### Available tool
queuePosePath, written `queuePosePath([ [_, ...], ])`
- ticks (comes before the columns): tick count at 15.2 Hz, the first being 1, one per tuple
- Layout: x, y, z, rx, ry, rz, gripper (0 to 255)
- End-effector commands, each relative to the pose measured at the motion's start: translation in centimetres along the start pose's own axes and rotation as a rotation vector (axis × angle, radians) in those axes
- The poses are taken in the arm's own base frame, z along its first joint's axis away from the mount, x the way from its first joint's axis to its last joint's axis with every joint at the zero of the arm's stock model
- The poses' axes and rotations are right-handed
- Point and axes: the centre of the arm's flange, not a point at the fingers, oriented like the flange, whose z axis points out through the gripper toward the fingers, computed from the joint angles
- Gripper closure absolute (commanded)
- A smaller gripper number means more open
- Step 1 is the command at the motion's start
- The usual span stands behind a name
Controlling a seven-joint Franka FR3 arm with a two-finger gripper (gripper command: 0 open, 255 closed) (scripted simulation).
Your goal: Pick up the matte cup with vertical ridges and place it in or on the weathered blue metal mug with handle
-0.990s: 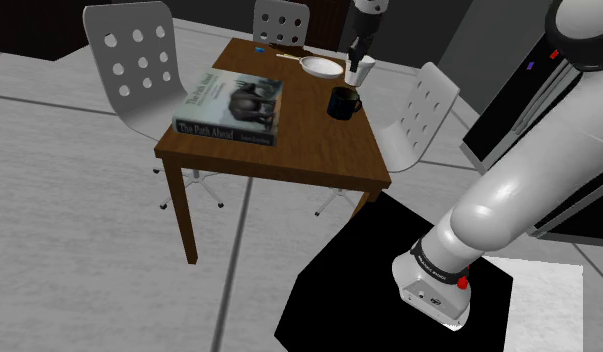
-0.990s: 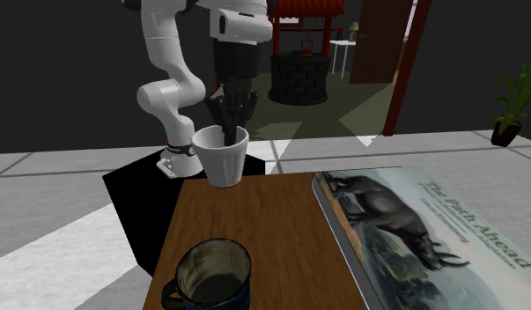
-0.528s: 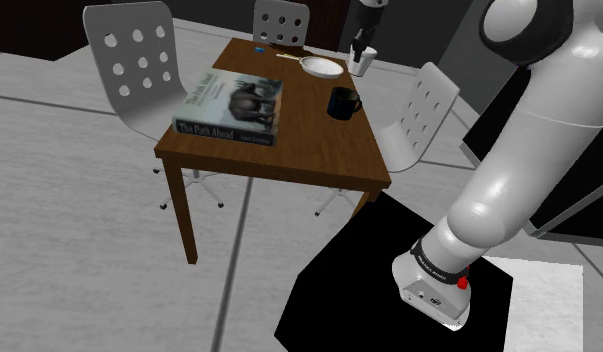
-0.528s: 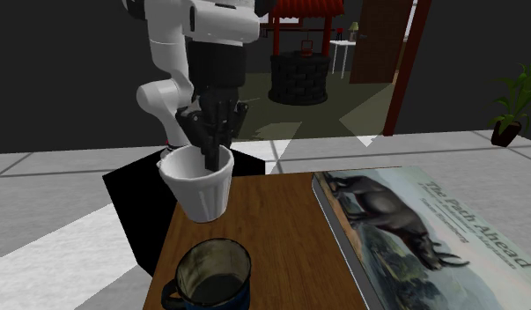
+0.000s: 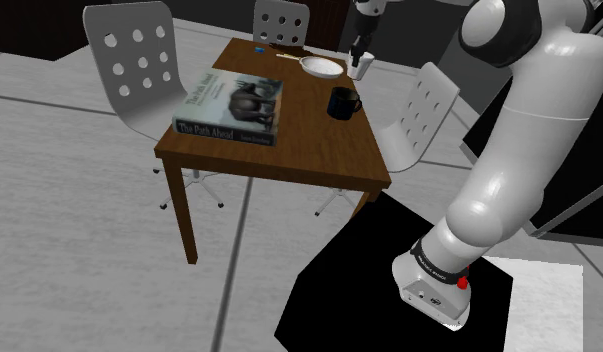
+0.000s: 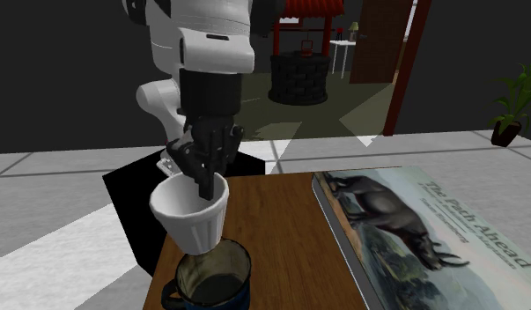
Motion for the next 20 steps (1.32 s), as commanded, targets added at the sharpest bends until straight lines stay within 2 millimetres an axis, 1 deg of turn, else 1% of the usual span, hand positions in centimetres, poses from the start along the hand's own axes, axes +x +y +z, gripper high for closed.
queuePosePath([
  [1,0.1,-0.2,1.0,-0.001,0.001,0.000,255],
  [12,0.1,-1.1,6.6,-0.001,0.001,0.000,255],
  [20,0.2,-1.1,6.6,-0.001,0.001,0.000,255],
])
